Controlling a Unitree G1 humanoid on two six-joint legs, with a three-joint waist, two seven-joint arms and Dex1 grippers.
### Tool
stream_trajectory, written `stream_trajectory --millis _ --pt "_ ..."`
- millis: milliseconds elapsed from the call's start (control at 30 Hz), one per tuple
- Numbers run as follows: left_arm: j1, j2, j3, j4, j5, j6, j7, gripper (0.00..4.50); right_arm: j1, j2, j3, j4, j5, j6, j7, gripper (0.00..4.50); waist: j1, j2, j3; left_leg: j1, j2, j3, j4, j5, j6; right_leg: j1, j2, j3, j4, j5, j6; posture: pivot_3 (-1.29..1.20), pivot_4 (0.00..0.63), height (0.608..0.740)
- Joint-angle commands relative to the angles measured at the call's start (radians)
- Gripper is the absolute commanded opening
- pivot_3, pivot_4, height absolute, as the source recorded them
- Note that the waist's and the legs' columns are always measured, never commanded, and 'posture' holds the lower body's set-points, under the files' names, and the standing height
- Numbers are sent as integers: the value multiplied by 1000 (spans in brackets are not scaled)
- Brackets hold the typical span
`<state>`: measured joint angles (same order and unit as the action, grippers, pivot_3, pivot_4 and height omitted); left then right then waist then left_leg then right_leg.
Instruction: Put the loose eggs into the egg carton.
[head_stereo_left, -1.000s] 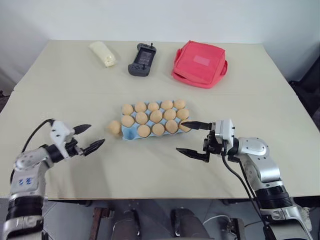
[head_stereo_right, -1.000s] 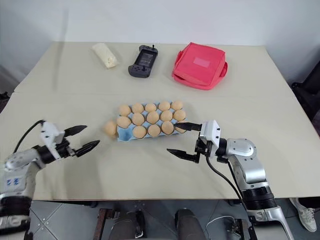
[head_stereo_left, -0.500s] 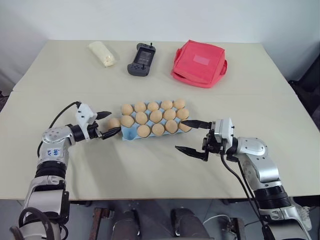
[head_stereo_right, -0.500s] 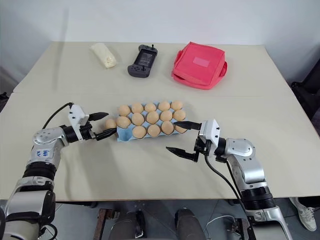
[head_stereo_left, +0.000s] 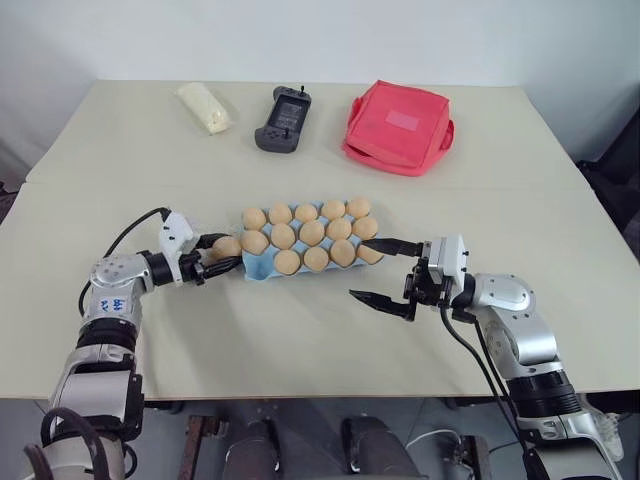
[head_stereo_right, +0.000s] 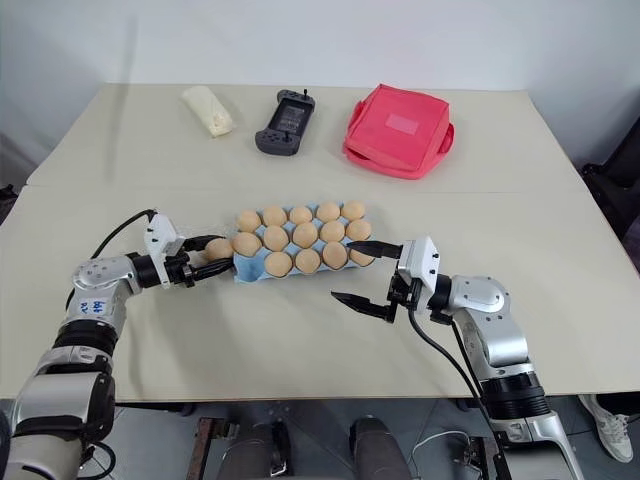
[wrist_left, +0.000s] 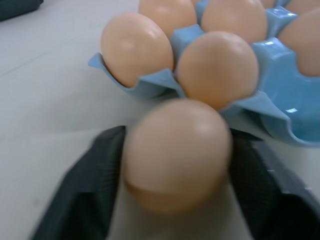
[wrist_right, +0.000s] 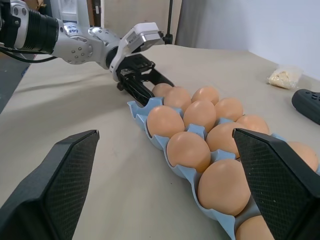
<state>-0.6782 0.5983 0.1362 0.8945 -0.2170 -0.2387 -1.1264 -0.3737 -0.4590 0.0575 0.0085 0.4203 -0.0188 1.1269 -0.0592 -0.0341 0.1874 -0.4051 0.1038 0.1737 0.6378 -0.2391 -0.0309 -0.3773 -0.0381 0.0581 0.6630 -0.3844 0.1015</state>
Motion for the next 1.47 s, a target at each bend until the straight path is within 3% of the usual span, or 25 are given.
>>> stream_trajectory --millis 33,233,500,667,867,1067,1233,1467 --pt "45 26 58 -211 -121 109 -56 2617 -3 -5 -17 -29 13 -5 0 4500 1 0 0 0 0 0 0 0 0 0 0 0 0 0 0 0 150 740" --pt "127 11 23 -508 -165 253 -45 2617 -5 -2 -15 -23 17 -1 5 4500 3 0 0 0 0 0 1 0 0 1 0 0 1 0 0 0 150 740" --pt "121 -44 -29 -510 -143 293 -9 2617 5 -11 -8 -47 30 29 11 4500 -1 0 0 0 0 0 8 -1 1 2 0 1 4 1 1 0 150 740" --pt "121 -31 -2 -477 -139 264 20 3816 9 -14 -17 -62 30 45 8 4500 0 0 0 0 1 -3 7 -1 1 1 1 1 4 1 1 0 150 740" --pt "195 26 35 -565 -150 275 32 3816 7 -23 -25 -48 30 47 15 4500 -2 0 0 0 0 -3 7 -1 2 1 0 2 3 1 1 0 150 740" --pt "434 158 156 -795 -196 346 44 3816 -5 -51 -53 -4 15 33 9 4500 -3 0 0 0 2 -5 5 -3 1 1 -2 2 1 1 1 0 150 740" --pt "565 143 254 -915 -239 381 132 3816 12 -70 -87 48 22 13 32 4500 4 0 0 0 3 -7 5 -4 1 2 -5 1 0 0 1 0 150 740" --pt "646 114 275 -996 -233 382 205 3816 -3 -68 -113 135 0 -46 20 4500 1 0 0 0 0 -6 4 -5 4 3 -7 1 -1 1 1 0 150 740"
